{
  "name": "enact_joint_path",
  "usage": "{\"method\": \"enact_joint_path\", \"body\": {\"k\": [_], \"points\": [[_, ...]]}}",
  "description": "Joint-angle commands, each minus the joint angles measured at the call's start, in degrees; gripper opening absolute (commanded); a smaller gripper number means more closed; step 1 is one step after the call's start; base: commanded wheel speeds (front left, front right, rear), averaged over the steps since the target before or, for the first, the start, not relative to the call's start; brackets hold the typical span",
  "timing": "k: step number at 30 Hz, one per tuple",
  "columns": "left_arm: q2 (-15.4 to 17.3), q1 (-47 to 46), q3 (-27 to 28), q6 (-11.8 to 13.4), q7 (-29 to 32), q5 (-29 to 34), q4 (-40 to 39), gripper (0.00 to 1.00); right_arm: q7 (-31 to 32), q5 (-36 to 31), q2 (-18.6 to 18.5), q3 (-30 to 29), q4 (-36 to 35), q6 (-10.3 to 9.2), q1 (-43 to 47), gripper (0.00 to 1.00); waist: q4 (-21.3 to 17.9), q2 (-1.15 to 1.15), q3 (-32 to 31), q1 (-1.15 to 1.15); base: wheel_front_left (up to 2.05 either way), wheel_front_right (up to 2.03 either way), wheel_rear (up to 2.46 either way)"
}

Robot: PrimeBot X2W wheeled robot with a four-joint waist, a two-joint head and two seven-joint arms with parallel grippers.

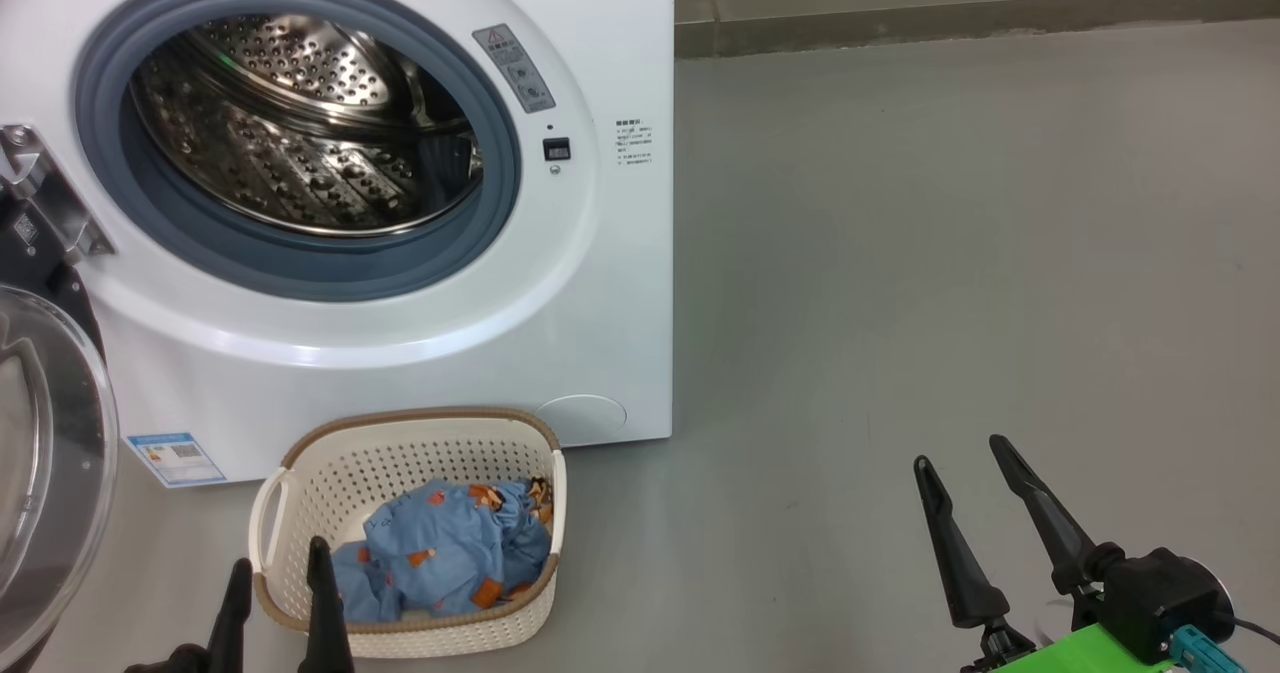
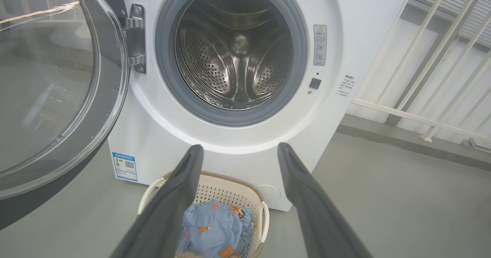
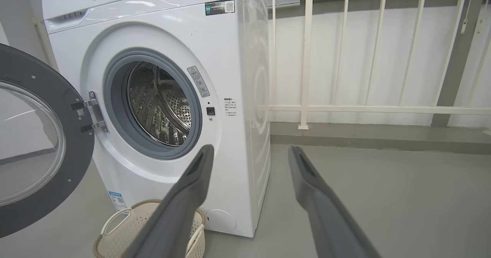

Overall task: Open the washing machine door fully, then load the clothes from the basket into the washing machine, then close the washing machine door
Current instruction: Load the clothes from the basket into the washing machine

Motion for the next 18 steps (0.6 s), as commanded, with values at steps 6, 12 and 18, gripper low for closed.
{"method": "enact_joint_path", "body": {"k": [6, 12, 18], "points": [[0.24, -0.89, 2.24, -0.07, -0.38, -1.95, -2.32, 1.00, -0.19, 0.15, -0.16, 1.22, -1.18, 0.09, -0.65, 1.00, 0.14, 0.00, -0.02, 0.00, 0.71, -0.71, 0.00], [0.24, -0.82, 3.09, 0.71, -0.38, -2.42, -2.89, 1.00, -0.16, 0.16, -0.11, 1.21, -1.00, 0.09, -0.65, 1.00, 0.27, 0.00, 0.04, 0.00, 1.52, -1.55, 0.03], [0.50, -0.90, 2.97, 1.44, -0.38, 0.46, -2.95, 1.00, -0.06, 0.09, -0.06, 1.16, -0.93, 0.09, -0.59, 1.00, 0.49, 0.00, 0.14, 0.00, 1.51, -1.95, 0.44]]}}
